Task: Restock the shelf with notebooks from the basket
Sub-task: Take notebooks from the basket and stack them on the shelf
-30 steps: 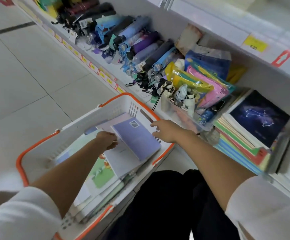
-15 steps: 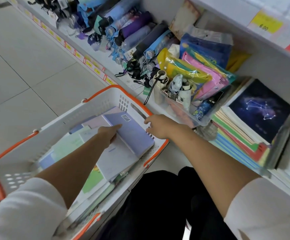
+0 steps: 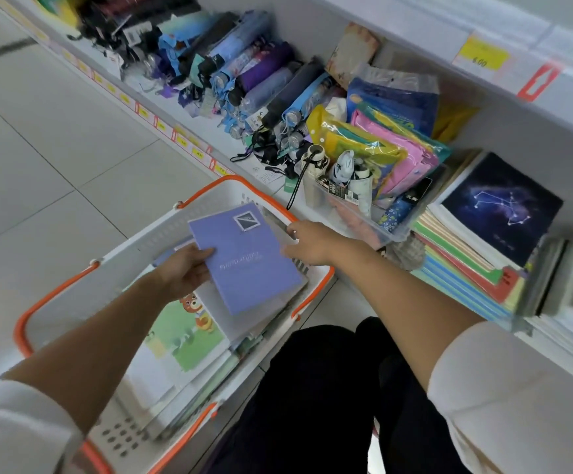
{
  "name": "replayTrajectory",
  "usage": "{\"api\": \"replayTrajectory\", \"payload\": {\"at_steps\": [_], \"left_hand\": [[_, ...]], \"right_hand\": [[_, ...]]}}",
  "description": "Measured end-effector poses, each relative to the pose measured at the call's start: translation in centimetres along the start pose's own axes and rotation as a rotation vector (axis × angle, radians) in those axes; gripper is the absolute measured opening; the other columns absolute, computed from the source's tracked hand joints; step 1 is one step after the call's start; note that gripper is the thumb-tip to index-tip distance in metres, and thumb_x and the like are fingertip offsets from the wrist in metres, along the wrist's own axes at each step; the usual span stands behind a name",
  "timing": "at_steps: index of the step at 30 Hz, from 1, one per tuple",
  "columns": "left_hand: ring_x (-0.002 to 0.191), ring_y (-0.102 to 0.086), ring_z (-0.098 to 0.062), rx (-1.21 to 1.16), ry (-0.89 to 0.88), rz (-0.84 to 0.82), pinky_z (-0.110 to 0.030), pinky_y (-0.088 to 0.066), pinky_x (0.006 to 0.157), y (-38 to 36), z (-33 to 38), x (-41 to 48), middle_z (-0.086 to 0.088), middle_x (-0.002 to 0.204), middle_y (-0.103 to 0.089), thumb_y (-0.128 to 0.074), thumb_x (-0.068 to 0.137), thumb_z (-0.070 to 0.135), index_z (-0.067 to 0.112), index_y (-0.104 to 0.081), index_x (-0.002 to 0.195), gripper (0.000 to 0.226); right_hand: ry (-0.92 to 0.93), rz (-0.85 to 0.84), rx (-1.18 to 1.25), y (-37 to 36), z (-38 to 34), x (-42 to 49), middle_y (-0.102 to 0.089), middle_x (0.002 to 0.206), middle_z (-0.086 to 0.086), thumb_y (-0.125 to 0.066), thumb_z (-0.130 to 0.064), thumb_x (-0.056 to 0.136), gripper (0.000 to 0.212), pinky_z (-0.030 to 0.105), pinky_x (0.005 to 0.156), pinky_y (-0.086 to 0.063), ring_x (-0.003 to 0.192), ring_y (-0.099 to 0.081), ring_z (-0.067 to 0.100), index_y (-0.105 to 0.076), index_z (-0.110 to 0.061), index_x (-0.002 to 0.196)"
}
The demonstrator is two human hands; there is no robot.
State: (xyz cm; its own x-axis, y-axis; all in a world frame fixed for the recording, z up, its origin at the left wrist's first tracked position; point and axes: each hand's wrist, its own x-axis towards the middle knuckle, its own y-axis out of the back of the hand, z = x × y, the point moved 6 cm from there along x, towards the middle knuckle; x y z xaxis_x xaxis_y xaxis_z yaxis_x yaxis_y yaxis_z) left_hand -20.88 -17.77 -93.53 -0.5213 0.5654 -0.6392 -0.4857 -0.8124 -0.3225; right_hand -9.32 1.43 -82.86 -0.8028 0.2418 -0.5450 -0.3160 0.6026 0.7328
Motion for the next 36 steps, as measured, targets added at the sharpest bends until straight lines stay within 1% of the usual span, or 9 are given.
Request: {"api": "replayTrajectory", "payload": {"at_steps": [5, 8, 12, 14, 17, 26, 29, 33, 36], "left_hand": [[0.079, -0.073, -0.013, 0.022, -0.013, -0.075, -0.025, -0.060, 0.066, -2.1, 2.6, -2.4, -0.001, 0.094, -0.076, -0.048, 0.098, 0.009, 0.013, -0.061, 0.114, 0.021], [0.086, -0.071, -0.017, 0.106, -0.069, -0.077, -0.028, -0.060, 0.070, -5.0, 4.2, -4.0, -0.004, 0.107, -0.070, -0.044, 0.101, 0.013, 0.010, -0.053, 0.128, 0.029], [0.124, -0.050, -0.034, 0.232, -0.084, -0.072, -0.051, -0.040, 0.102, -8.6, 5.7, -5.6, -0.014, 0.143, -0.047, -0.034, 0.105, 0.017, 0.007, -0.041, 0.142, 0.039], [0.129, -0.047, -0.036, 0.248, -0.153, -0.113, -0.054, -0.039, 0.102, -11.2, 7.2, -6.5, -0.014, 0.142, -0.048, -0.034, 0.105, 0.016, 0.009, -0.048, 0.134, 0.033], [0.115, -0.055, -0.030, 0.195, -0.243, -0.100, -0.046, -0.043, 0.088, -15.1, 10.2, -8.4, -0.013, 0.139, -0.051, -0.035, 0.105, 0.013, 0.007, -0.049, 0.130, 0.029], [0.086, -0.070, -0.014, 0.280, -0.346, -0.452, -0.032, -0.057, 0.058, -31.8, 14.7, -15.0, 0.001, 0.112, -0.063, -0.039, 0.104, 0.018, 0.021, -0.055, 0.115, 0.020], [0.092, -0.067, -0.015, 0.342, -0.362, -0.527, -0.034, -0.056, 0.066, -38.1, 14.3, -16.9, 0.000, 0.115, -0.064, -0.042, 0.103, 0.018, 0.021, -0.056, 0.111, 0.016], [0.106, -0.062, -0.034, 0.539, -0.647, -0.401, -0.049, -0.051, 0.092, -45.7, 14.2, -19.2, -0.019, 0.122, -0.061, -0.038, 0.094, -0.008, 0.002, -0.054, 0.122, 0.034], [0.096, -0.062, -0.028, 0.611, -0.793, -0.407, -0.040, -0.052, 0.082, -51.1, 14.2, -21.0, -0.016, 0.111, -0.065, -0.036, 0.092, -0.006, 0.000, -0.059, 0.121, 0.038]], "right_hand": [[0.075, 0.014, 0.139, -1.5, -1.5, -2.1, -0.037, 0.151, 0.008, -0.064, -0.040, 0.090, 0.075, 0.045, 0.106, -0.039, 0.132, -0.043, 0.029, -0.026, -0.018, 0.151], [0.016, 0.160, 0.389, -0.3, -0.8, -3.5, -0.049, 0.141, 0.010, -0.065, -0.029, 0.091, 0.061, 0.041, 0.099, -0.044, 0.124, -0.051, 0.030, -0.039, -0.013, 0.144], [0.017, 0.420, 0.773, 2.1, -0.4, -6.9, -0.059, 0.126, 0.011, -0.070, -0.015, 0.088, 0.049, 0.042, 0.090, -0.052, 0.109, -0.061, 0.028, -0.049, -0.004, 0.130], [0.066, 0.562, 0.878, 3.7, 0.0, -8.9, -0.062, 0.117, 0.007, -0.069, -0.010, 0.087, 0.041, 0.026, 0.077, -0.056, 0.098, -0.064, 0.021, -0.052, -0.003, 0.125], [0.106, 0.704, 0.850, 7.1, 0.8, -12.6, -0.060, 0.105, -0.004, -0.068, -0.014, 0.089, 0.035, 0.006, 0.058, -0.045, 0.089, -0.060, 0.010, -0.057, -0.009, 0.121], [0.102, 1.106, 0.950, 16.1, 8.0, -25.8, -0.063, 0.107, 0.009, -0.068, -0.010, 0.088, 0.025, 0.039, 0.079, -0.053, 0.093, -0.064, 0.026, -0.055, -0.008, 0.109], [0.085, 1.204, 0.988, 18.1, 11.4, -30.2, -0.062, 0.111, 0.010, -0.065, -0.010, 0.090, 0.023, 0.032, 0.074, -0.055, 0.092, -0.064, 0.023, -0.051, -0.012, 0.109], [0.033, 1.335, 1.000, 20.4, 16.1, -35.8, -0.062, 0.098, 0.008, -0.062, -0.007, 0.091, 0.022, 0.015, 0.053, -0.048, 0.074, -0.061, 0.013, -0.047, -0.011, 0.108], [-0.036, 1.398, 1.000, 22.0, 19.4, -39.4, -0.058, 0.088, 0.003, -0.053, -0.003, 0.092, 0.016, 0.016, 0.042, -0.042, 0.066, -0.055, 0.011, -0.048, -0.010, 0.105]]}}
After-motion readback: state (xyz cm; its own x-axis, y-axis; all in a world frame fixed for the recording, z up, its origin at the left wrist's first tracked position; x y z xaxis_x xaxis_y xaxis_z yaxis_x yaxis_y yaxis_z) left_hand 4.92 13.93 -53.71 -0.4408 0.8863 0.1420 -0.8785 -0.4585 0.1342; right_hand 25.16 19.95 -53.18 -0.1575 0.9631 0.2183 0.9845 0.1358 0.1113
